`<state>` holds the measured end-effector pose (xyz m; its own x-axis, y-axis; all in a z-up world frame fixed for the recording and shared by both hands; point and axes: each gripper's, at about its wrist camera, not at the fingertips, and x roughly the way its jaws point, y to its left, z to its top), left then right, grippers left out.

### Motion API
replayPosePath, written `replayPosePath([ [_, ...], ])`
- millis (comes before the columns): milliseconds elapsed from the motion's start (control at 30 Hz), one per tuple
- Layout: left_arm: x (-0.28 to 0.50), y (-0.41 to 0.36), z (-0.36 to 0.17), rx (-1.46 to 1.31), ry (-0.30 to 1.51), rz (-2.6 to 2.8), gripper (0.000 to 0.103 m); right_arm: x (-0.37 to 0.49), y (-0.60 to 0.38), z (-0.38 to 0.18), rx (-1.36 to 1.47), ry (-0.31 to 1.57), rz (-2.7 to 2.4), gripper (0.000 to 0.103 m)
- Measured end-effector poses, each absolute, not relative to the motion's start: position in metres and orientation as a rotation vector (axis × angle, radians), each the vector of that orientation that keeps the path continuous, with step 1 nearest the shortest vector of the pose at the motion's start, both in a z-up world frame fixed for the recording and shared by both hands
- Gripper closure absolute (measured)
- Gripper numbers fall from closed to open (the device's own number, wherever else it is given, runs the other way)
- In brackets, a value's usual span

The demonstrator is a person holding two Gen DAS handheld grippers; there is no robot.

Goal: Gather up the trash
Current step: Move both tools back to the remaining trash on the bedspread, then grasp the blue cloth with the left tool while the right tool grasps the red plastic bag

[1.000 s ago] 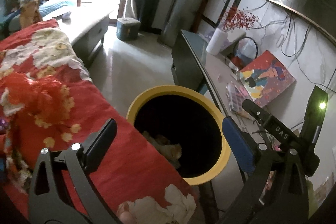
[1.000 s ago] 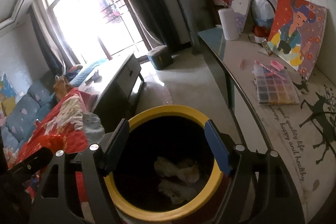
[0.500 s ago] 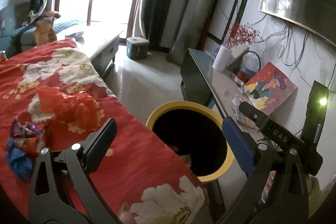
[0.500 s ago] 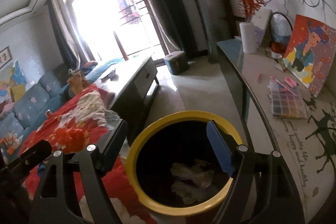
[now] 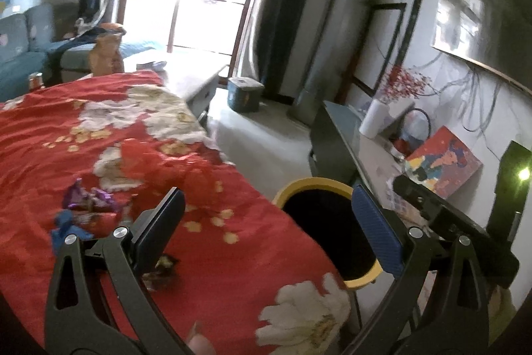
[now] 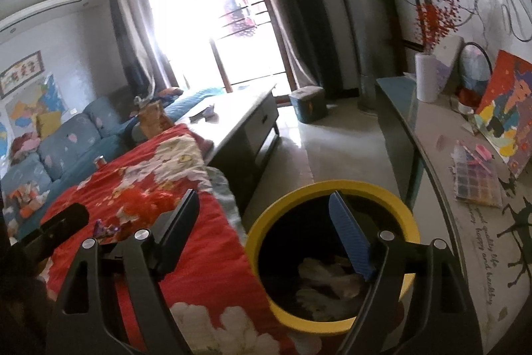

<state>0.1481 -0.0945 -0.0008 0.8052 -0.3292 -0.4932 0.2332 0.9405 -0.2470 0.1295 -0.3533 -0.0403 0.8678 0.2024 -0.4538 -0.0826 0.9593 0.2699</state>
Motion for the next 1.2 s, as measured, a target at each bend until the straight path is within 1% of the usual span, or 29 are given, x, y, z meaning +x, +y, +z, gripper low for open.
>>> replayPosePath([
  [733, 0.13, 0.015, -0.003, -0.24, 0.529, -0.085, 0.011, 0.134, -0.257, -0.032, 0.132, 0.538, 0.333, 0.025],
  [1200, 0.131, 0.065, -0.017, -0.227, 0.565, 0.004, 0.011, 0.147, -0.206, -0.029, 0.082, 0.564, 0.439, 0.025],
])
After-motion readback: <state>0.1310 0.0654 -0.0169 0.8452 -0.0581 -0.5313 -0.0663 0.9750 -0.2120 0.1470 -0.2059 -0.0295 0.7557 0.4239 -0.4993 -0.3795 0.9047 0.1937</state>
